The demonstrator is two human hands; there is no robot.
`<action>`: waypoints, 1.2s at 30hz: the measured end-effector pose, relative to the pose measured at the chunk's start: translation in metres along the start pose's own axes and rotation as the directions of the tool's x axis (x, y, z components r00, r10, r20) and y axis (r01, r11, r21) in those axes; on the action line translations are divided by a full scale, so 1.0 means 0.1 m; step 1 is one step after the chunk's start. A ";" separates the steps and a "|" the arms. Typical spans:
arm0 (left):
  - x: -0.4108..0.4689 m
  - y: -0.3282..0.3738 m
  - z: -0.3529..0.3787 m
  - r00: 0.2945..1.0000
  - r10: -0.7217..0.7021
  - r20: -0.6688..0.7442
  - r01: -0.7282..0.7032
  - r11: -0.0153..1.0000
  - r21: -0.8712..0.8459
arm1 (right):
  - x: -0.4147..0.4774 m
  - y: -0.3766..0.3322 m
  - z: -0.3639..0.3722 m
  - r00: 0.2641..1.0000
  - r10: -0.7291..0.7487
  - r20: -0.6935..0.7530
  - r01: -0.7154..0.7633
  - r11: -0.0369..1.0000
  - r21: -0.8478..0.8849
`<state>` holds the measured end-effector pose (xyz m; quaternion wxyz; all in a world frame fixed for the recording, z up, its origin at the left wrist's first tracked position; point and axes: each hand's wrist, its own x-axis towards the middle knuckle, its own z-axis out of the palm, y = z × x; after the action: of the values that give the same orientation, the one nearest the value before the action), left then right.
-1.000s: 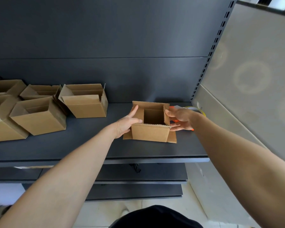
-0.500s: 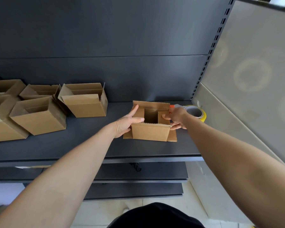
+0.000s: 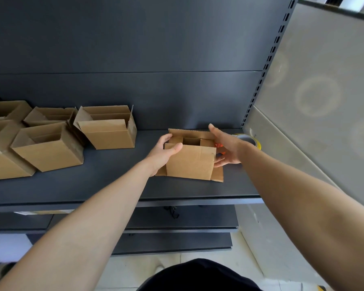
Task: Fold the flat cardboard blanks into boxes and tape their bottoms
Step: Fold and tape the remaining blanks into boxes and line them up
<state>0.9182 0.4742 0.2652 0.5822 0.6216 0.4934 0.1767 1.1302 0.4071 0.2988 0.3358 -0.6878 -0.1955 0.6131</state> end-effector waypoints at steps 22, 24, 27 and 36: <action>0.03 0.02 0.08 0.991 0.094 -0.096 -0.081 0.987 0.137 | 0.13 0.09 0.19 0.980 -0.014 -0.199 -0.019 0.986 -0.163; 0.05 0.04 0.10 0.990 0.090 -0.111 -0.075 0.988 0.131 | 0.13 0.07 0.20 0.978 -0.014 -0.208 -0.023 0.984 -0.176; 0.10 0.08 0.18 0.977 0.099 -0.188 -0.072 0.987 0.146 | 0.11 0.08 0.20 0.976 -0.017 -0.215 -0.017 0.988 -0.155; 0.27 0.10 0.28 0.949 0.026 -0.314 0.018 0.990 0.138 | 0.26 0.14 -0.35 0.782 -0.406 -0.473 -0.011 0.750 -0.661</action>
<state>0.9571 0.4825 0.2574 0.4507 0.6255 0.5899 0.2401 1.1668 0.4067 0.2713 0.1951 -0.8881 -0.3508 0.2241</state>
